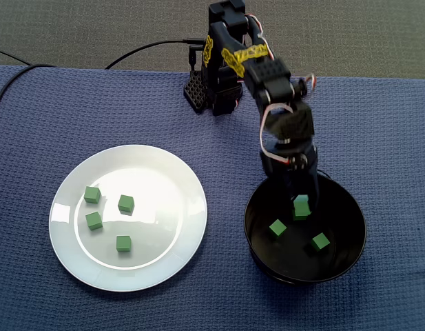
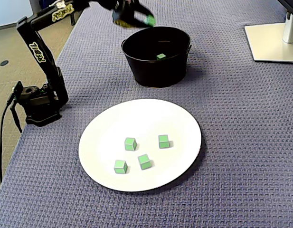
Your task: Pick up the items on the white plate and put them in the black container.
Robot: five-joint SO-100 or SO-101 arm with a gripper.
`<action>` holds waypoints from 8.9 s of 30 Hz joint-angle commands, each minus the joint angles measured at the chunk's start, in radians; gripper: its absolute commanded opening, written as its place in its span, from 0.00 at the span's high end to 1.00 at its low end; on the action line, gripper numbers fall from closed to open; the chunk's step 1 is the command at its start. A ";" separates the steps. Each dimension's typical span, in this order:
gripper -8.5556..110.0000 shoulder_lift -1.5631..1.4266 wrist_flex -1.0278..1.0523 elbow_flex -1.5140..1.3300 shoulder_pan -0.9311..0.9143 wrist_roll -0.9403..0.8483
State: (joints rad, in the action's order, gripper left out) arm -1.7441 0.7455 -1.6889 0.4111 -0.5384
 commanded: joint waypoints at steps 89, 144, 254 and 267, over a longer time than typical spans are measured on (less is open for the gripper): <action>0.76 0.983 0.856 0.879 -1.063 0.089; 0.93 -0.387 -0.055 0.334 -0.187 -0.854; 0.66 1.026 0.640 1.098 -1.226 -1.394; 0.67 1.077 0.614 1.127 -1.221 -1.374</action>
State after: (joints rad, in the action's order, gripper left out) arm -0.6642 1.3760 -0.6274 -0.8191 -1.9190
